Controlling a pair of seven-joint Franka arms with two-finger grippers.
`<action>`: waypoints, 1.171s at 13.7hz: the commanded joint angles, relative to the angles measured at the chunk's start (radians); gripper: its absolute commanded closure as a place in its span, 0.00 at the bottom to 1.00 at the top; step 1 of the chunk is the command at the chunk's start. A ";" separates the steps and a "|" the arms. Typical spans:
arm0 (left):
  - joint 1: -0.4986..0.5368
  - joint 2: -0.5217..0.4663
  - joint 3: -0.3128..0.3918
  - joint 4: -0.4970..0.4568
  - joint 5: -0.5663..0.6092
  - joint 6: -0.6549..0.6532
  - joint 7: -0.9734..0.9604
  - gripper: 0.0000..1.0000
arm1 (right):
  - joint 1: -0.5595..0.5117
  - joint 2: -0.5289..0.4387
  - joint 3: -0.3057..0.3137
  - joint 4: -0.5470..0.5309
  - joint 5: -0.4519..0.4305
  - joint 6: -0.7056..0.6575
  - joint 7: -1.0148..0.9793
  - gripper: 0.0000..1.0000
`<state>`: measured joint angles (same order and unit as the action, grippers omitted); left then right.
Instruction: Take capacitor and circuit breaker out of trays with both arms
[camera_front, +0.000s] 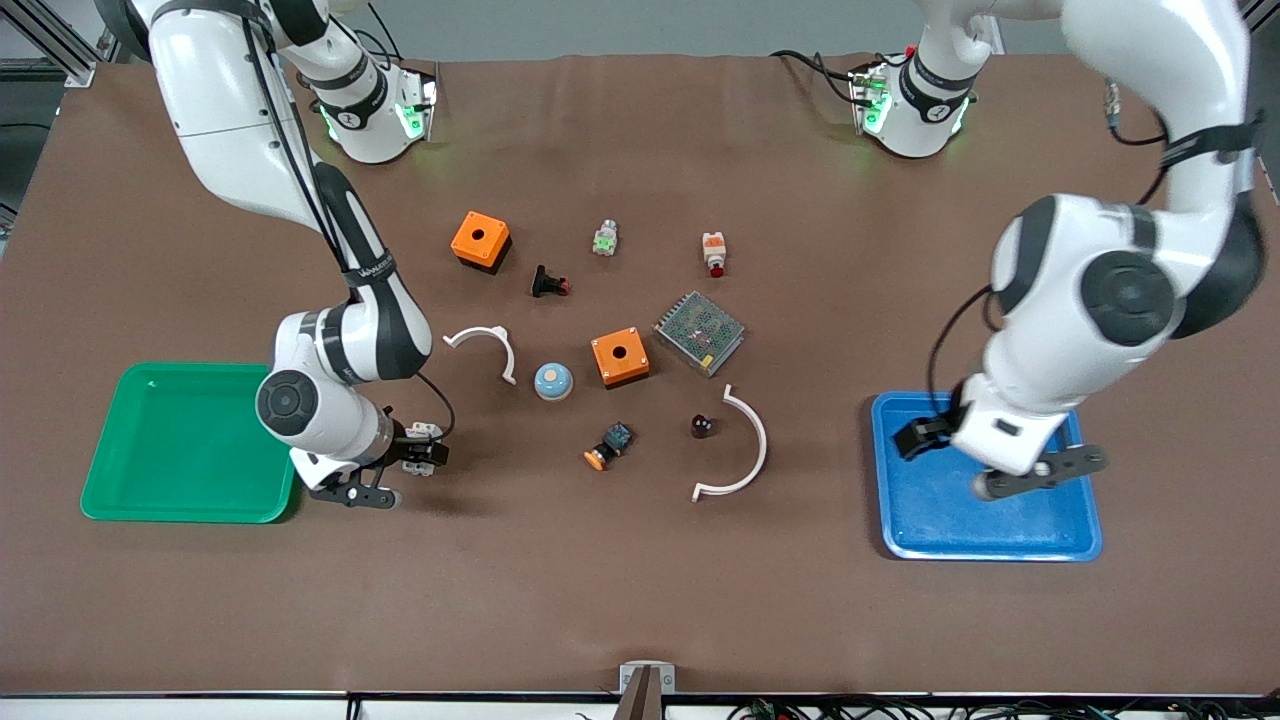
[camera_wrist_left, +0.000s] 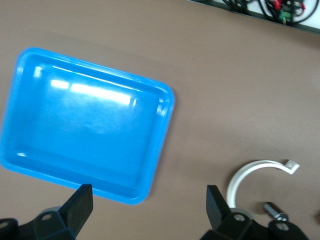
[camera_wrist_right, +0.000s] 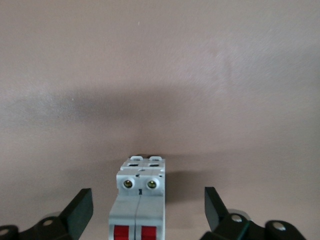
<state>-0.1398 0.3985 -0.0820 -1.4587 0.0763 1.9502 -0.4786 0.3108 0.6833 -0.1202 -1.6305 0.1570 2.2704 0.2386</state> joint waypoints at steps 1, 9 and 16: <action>0.060 -0.099 -0.005 -0.029 0.013 -0.094 0.101 0.00 | -0.059 -0.034 0.004 0.119 0.013 -0.212 -0.074 0.00; 0.223 -0.305 -0.008 -0.031 -0.003 -0.350 0.405 0.00 | -0.277 -0.270 -0.003 0.057 -0.071 -0.425 -0.350 0.00; 0.241 -0.452 -0.018 -0.086 -0.069 -0.464 0.420 0.00 | -0.277 -0.508 -0.001 -0.034 -0.152 -0.575 -0.257 0.00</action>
<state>0.0896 0.0168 -0.0910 -1.4743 0.0353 1.4895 -0.0726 0.0279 0.2506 -0.1306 -1.6251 0.0417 1.7279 -0.0586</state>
